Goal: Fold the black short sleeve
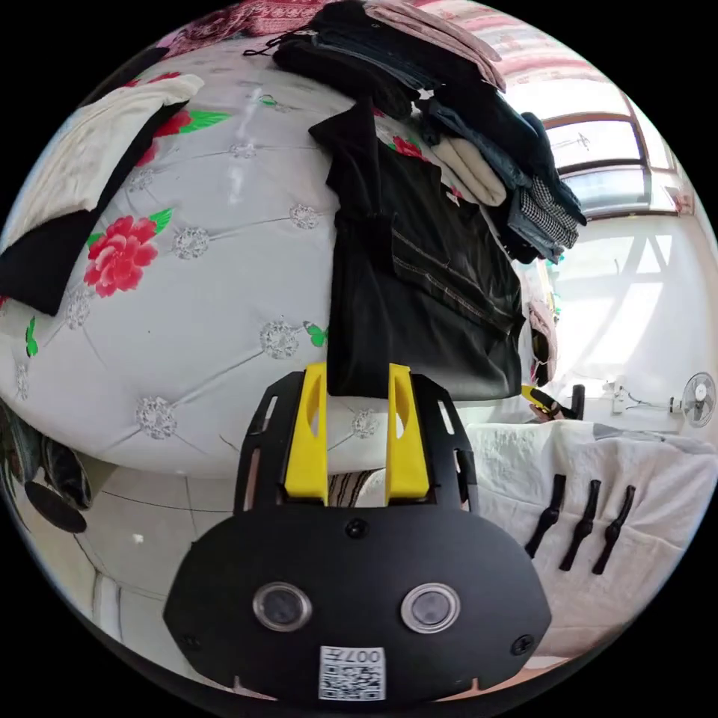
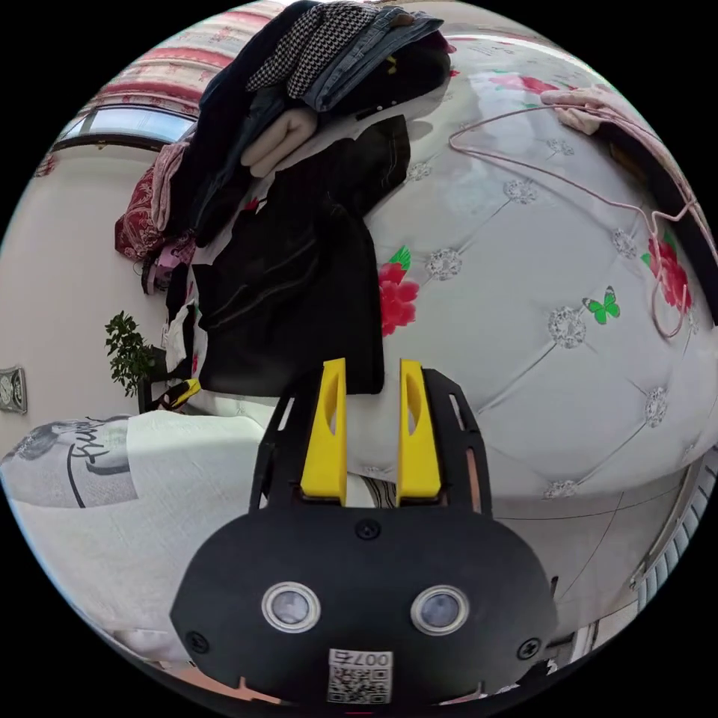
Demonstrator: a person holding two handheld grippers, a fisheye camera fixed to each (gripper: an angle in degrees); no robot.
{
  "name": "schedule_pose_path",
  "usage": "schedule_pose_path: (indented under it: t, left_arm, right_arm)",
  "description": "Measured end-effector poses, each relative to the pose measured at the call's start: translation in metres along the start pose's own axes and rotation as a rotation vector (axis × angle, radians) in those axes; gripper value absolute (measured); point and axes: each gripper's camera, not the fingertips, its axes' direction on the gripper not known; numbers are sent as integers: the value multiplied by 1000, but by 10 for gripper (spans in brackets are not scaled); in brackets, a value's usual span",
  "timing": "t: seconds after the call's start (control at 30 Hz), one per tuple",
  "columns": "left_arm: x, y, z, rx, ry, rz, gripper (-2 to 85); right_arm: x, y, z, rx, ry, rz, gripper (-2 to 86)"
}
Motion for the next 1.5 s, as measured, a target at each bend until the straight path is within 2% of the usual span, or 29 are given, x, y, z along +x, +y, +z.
schedule_pose_path:
  t: [0.07, 0.13, 0.27, 0.37, 0.43, 0.57, 0.67, 0.8, 1.0, 1.17, 1.4, 1.5]
  left_arm:
    - [10, -8, 8, -17, -82, 78, 87]
    - [10, -17, 15, -47, -139, 93, 16]
    - [-1, -30, 13, -123, -60, 77, -4]
    - [-6, -33, -20, -87, 96, 67, -8]
    - [-14, -36, -52, -8, 271, 52, -9]
    - [-27, -80, -76, 10, 389, 43, -9]
    - [-3, -149, -106, 10, 354, 139, -9]
    - [56, -210, -190, 127, 281, 303, -9]
    - [98, -183, -253, 202, 157, 486, -9]
    - [60, -123, -206, 110, 125, 433, -8]
    - [-52, -6, -52, -174, 100, 54, -8]
    - [-87, 38, -41, -163, 168, -106, -6]
  right_arm:
    - [-4, -5, 9, -34, 56, -15, 25]
    - [-8, -16, 12, -79, 52, -39, 10]
    - [-24, -27, 3, -80, 18, -140, 1]
    - [-36, -30, -26, 4, -48, -192, -2]
    - [-42, -37, -50, 79, -129, -209, -2]
    - [-46, -78, -66, 112, -187, -182, -3]
    - [-67, -127, -87, 173, -209, -219, -3]
    - [-120, -154, -143, 361, -166, -366, -3]
    - [-159, -106, -175, 503, -81, -580, -3]
    - [-143, -55, -115, 378, 69, -591, -3]
    - [-66, 9, 47, 3, 105, -242, -3]
    - [-49, 30, 86, -99, 133, -122, -3]
